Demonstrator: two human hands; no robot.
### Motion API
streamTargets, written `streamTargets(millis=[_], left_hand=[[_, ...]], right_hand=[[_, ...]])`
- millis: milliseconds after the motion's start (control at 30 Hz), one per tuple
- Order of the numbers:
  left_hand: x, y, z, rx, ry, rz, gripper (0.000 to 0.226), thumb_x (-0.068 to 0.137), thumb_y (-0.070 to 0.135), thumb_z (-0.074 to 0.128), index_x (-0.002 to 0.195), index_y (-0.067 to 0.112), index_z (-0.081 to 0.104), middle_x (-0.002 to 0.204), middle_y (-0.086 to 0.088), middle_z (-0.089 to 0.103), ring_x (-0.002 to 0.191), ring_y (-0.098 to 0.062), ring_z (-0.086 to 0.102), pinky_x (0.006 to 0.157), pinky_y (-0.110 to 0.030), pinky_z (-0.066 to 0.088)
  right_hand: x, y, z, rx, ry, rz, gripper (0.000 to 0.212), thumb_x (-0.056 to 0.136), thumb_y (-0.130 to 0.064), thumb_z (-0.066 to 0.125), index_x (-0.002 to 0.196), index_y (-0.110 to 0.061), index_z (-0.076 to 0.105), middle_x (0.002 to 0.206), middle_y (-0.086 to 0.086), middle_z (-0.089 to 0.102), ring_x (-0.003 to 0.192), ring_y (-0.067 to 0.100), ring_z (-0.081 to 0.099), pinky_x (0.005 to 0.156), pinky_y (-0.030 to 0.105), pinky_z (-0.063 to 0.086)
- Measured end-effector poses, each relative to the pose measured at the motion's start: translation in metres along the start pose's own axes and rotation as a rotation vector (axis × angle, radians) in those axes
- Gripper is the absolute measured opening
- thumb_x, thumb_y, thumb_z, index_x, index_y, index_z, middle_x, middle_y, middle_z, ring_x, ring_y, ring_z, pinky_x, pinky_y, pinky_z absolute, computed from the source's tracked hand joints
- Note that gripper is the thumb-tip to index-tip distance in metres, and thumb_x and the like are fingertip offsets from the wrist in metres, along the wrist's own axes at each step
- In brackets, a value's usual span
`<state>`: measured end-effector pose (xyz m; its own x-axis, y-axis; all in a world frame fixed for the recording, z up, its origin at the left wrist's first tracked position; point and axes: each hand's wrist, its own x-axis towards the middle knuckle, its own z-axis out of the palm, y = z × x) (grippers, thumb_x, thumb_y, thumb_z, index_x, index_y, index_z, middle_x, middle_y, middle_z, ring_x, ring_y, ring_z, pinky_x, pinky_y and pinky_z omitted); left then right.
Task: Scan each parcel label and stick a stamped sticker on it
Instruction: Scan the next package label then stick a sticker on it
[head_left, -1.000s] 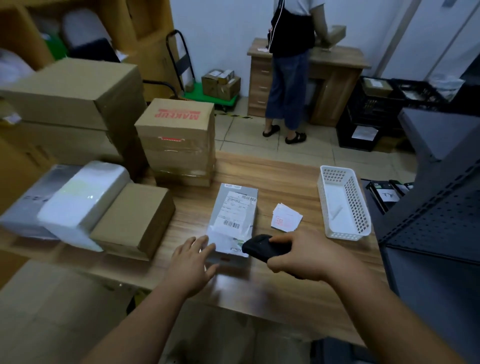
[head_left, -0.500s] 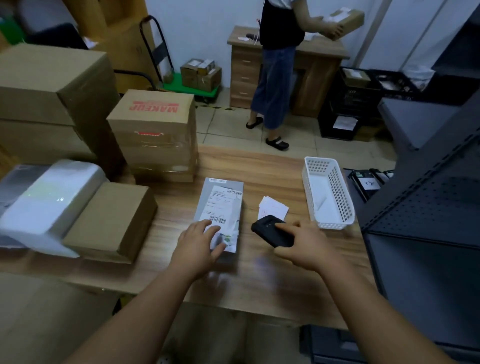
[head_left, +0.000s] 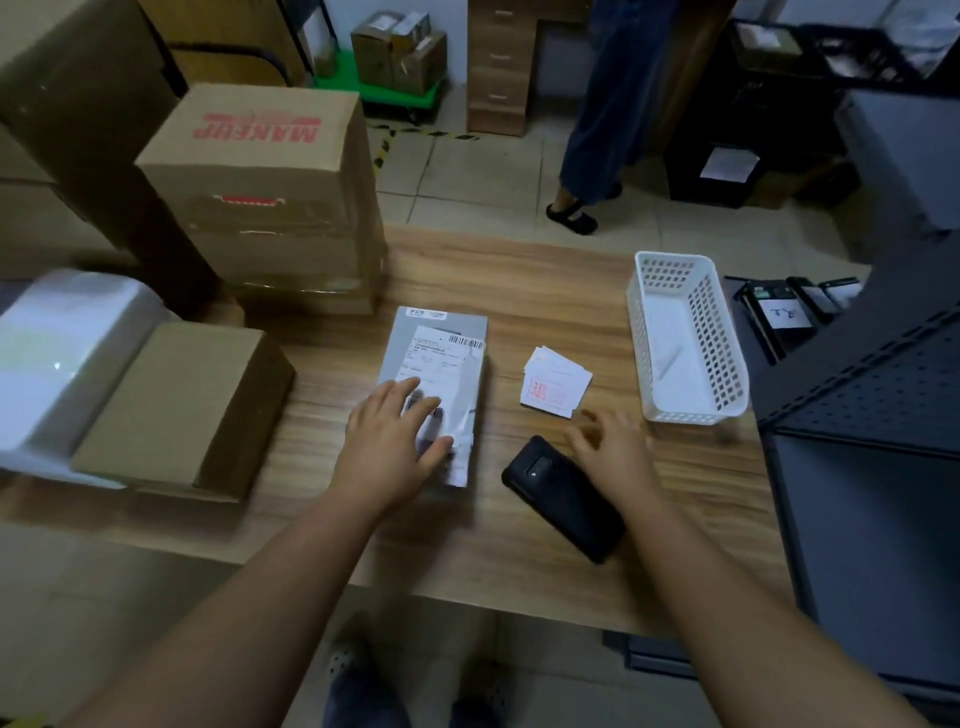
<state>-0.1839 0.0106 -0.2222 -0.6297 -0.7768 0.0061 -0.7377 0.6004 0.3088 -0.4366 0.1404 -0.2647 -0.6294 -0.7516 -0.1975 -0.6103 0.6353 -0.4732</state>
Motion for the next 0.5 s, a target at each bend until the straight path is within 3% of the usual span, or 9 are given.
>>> streamTargets(millis=[100, 200, 300, 367, 467, 500], left_hand=[[0.001, -0.011, -0.004, 0.019, -0.091, -0.051, 0.069, 0.079, 0.067, 0.033, 0.131, 0.028, 0.056, 0.151, -0.001, 0.04, 0.141, -0.026, 0.028, 0.111, -0.045, 0.025], [0.0, -0.016, -0.002, 0.001, -0.135, -0.07, 0.073, 0.079, 0.069, 0.034, 0.14, 0.03, 0.048, 0.156, 0.003, 0.031, 0.145, -0.023, 0.02, 0.114, -0.04, 0.02], [0.002, -0.016, 0.0, -0.02, -0.142, -0.079, 0.069, 0.081, 0.064, 0.043, 0.14, 0.029, 0.048, 0.156, 0.002, 0.031, 0.145, -0.022, 0.019, 0.114, -0.04, 0.021], [0.002, -0.016, -0.002, -0.024, -0.148, -0.085, 0.073, 0.078, 0.067, 0.038, 0.14, 0.029, 0.049, 0.156, 0.003, 0.031, 0.146, -0.022, 0.019, 0.114, -0.04, 0.021], [0.0, -0.014, -0.005, -0.03, -0.157, -0.087, 0.08, 0.075, 0.071, 0.028, 0.14, 0.03, 0.048, 0.157, 0.004, 0.029, 0.146, -0.022, 0.016, 0.113, -0.039, 0.021], [0.0, -0.014, -0.005, -0.022, -0.174, -0.092, 0.078, 0.076, 0.07, 0.03, 0.142, 0.031, 0.046, 0.158, 0.005, 0.026, 0.147, -0.022, 0.013, 0.114, -0.037, 0.02]], right_hand=[[0.047, -0.02, -0.001, 0.089, -0.039, 0.083, 0.052, 0.091, -0.041, 0.064, 0.136, -0.016, 0.054, 0.135, 0.011, 0.051, 0.126, 0.029, 0.048, 0.104, 0.04, 0.039], [0.07, -0.031, 0.007, -0.013, -0.143, 0.136, 0.06, 0.086, -0.042, 0.071, 0.137, -0.017, 0.052, 0.139, 0.01, 0.041, 0.132, 0.029, 0.036, 0.105, 0.038, 0.034], [0.082, -0.029, 0.014, 0.087, -0.122, 0.239, 0.038, 0.079, -0.027, 0.08, 0.11, -0.015, 0.062, 0.134, 0.011, 0.04, 0.131, 0.03, 0.038, 0.103, 0.035, 0.034], [0.088, -0.027, 0.014, 0.178, -0.092, 0.297, 0.037, 0.074, -0.019, 0.085, 0.101, -0.016, 0.06, 0.132, 0.011, 0.044, 0.126, 0.032, 0.046, 0.1, 0.037, 0.039], [0.094, -0.024, 0.007, 0.253, -0.11, 0.326, 0.065, 0.071, -0.008, 0.084, 0.127, -0.013, 0.053, 0.134, 0.01, 0.054, 0.117, 0.03, 0.055, 0.087, 0.032, 0.043], [0.096, -0.022, 0.005, 0.27, -0.117, 0.35, 0.063, 0.073, -0.005, 0.082, 0.128, -0.012, 0.053, 0.132, 0.011, 0.056, 0.112, 0.029, 0.057, 0.084, 0.032, 0.043]])
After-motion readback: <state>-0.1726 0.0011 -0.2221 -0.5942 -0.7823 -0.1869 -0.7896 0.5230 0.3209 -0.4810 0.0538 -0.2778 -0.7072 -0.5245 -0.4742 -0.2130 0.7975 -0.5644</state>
